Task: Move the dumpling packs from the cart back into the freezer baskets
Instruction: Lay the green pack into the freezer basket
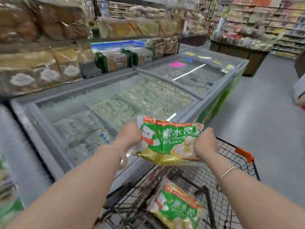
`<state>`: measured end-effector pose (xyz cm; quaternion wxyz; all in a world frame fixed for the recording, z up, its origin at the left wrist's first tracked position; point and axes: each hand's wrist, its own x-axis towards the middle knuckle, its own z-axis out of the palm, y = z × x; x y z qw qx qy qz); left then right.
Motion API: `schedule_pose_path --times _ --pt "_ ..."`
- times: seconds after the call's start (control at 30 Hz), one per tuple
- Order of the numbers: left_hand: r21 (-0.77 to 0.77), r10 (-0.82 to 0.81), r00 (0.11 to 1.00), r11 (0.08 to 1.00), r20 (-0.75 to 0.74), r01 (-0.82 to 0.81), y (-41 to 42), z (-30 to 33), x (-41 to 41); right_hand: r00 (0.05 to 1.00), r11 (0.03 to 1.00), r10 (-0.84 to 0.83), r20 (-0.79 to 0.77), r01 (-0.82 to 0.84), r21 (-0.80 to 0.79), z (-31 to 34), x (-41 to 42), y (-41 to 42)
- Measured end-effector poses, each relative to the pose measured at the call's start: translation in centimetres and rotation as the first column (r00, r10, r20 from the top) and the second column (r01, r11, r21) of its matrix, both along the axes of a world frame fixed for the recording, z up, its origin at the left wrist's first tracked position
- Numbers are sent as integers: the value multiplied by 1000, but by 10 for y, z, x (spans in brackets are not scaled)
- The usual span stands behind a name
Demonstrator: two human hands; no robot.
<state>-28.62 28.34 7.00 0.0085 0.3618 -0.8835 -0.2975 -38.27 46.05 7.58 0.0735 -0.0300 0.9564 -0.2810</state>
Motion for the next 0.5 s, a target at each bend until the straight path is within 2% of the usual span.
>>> schedule_pose_path --times 0.1,0.27,0.5 --pt "10 120 992 993 -40 -120 -39 24 61 988 986 155 -23 -153 73 13 32 -53" --pt "35 346 937 938 -55 -345 -108 42 179 937 935 348 -25 -345 83 16 117 -149" --pt "-31 568 823 823 3 -567 -186 29 353 829 826 558 27 -559 69 -5 262 -269"
